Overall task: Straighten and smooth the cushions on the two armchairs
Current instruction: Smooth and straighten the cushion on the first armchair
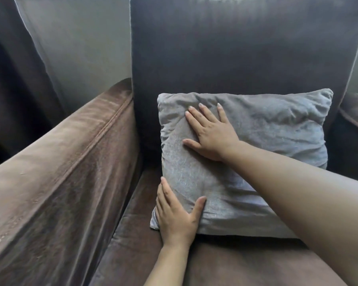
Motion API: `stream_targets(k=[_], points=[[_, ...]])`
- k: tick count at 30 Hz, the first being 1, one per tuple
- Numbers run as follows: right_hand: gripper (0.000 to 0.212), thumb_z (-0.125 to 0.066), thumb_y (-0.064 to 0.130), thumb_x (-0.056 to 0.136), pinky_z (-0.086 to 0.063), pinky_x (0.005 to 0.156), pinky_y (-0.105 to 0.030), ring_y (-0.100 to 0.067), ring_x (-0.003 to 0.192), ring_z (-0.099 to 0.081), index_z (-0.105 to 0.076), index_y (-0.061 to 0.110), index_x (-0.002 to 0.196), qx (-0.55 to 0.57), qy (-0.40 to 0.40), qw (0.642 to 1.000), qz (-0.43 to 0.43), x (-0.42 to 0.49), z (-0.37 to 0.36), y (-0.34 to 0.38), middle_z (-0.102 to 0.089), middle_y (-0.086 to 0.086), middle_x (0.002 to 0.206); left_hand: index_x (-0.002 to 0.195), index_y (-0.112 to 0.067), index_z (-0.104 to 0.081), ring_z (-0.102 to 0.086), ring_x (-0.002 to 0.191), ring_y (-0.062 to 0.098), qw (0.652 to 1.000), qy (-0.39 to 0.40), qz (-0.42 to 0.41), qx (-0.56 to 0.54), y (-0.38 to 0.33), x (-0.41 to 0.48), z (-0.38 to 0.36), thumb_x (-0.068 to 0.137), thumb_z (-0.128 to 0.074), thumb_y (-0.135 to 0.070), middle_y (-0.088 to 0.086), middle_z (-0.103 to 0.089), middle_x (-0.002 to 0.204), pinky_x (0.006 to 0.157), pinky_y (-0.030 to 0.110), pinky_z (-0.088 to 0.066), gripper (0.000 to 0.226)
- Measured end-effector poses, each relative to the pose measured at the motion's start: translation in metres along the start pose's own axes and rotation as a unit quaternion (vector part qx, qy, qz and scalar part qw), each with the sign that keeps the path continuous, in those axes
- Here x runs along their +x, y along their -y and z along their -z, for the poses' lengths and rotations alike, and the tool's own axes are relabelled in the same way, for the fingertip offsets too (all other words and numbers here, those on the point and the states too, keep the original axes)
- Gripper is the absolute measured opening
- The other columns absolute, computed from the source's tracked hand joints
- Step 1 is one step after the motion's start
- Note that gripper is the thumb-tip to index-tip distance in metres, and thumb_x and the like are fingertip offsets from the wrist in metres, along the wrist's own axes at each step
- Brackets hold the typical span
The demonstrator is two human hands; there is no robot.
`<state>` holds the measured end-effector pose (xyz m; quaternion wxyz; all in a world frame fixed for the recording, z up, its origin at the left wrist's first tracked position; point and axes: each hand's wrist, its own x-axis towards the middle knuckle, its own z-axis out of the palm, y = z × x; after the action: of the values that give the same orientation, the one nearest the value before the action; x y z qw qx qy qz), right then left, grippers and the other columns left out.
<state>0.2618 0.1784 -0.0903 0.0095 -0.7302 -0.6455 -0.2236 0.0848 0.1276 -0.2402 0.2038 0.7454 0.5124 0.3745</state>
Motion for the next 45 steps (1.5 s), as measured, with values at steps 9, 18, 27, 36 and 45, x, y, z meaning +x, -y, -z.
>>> stream_targets(k=[9, 18, 27, 36, 45], points=[[0.08, -0.022, 0.063, 0.093, 0.001, 0.12, -0.061, -0.026, 0.154, -0.002, -0.015, 0.015, 0.158, 0.023, -0.032, 0.999, 0.004, -0.031, 0.01, 0.009, -0.009, -0.004, 0.167, 0.153, -0.004, -0.023, -0.041, 0.138, 0.037, 1.0, -0.013, 0.0, -0.014, 0.008, 0.003, -0.001, 0.077, -0.047, -0.076, 0.02, -0.038, 0.151, 0.112, 0.046, -0.036, 0.107], [0.091, -0.031, 0.072, 0.09, -0.017, 0.118, -0.063, -0.027, 0.154, -0.009, -0.02, 0.012, 0.157, 0.049, -0.036, 0.994, -0.088, -0.2, -0.015, -0.04, -0.012, -0.009, 0.166, 0.149, -0.01, -0.036, -0.016, 0.154, 0.026, 0.984, -0.001, -0.177, 0.017, -0.037, -0.024, 0.01, 0.085, -0.034, -0.019, 0.005, -0.021, 0.164, 0.12, 0.064, -0.013, 0.064], [0.117, -0.011, 0.094, 0.072, -0.015, 0.119, -0.062, -0.035, 0.153, -0.001, -0.002, 0.016, 0.158, 0.157, 0.009, 0.937, -0.313, -0.234, -0.047, -0.073, 0.008, -0.017, 0.166, 0.158, -0.038, 0.001, 0.009, 0.155, 0.02, 0.942, 0.094, -0.273, 0.169, -0.041, -0.002, -0.014, 0.089, -0.02, -0.079, -0.007, 0.004, 0.169, 0.118, 0.068, -0.002, 0.083], [0.114, -0.016, 0.092, 0.075, -0.031, 0.115, -0.057, -0.037, 0.151, -0.013, -0.01, 0.014, 0.158, 0.212, 0.002, 0.921, -0.326, -0.23, -0.071, -0.069, -0.001, -0.019, 0.166, 0.157, -0.029, -0.02, -0.015, 0.154, 0.028, 0.94, 0.094, -0.276, 0.176, -0.027, 0.004, -0.034, 0.086, -0.04, -0.071, 0.005, -0.024, 0.165, 0.115, 0.07, -0.017, 0.085], [0.106, -0.022, 0.085, 0.079, -0.023, 0.121, -0.047, -0.03, 0.154, -0.006, 0.008, 0.02, 0.157, 0.198, 0.103, 0.922, -0.318, -0.249, -0.041, -0.081, 0.007, -0.015, 0.166, 0.159, -0.032, 0.001, 0.007, 0.155, 0.024, 0.919, 0.213, -0.227, 0.243, -0.063, -0.004, -0.003, 0.086, -0.028, -0.076, -0.001, 0.005, 0.169, 0.12, 0.061, 0.002, 0.089]])
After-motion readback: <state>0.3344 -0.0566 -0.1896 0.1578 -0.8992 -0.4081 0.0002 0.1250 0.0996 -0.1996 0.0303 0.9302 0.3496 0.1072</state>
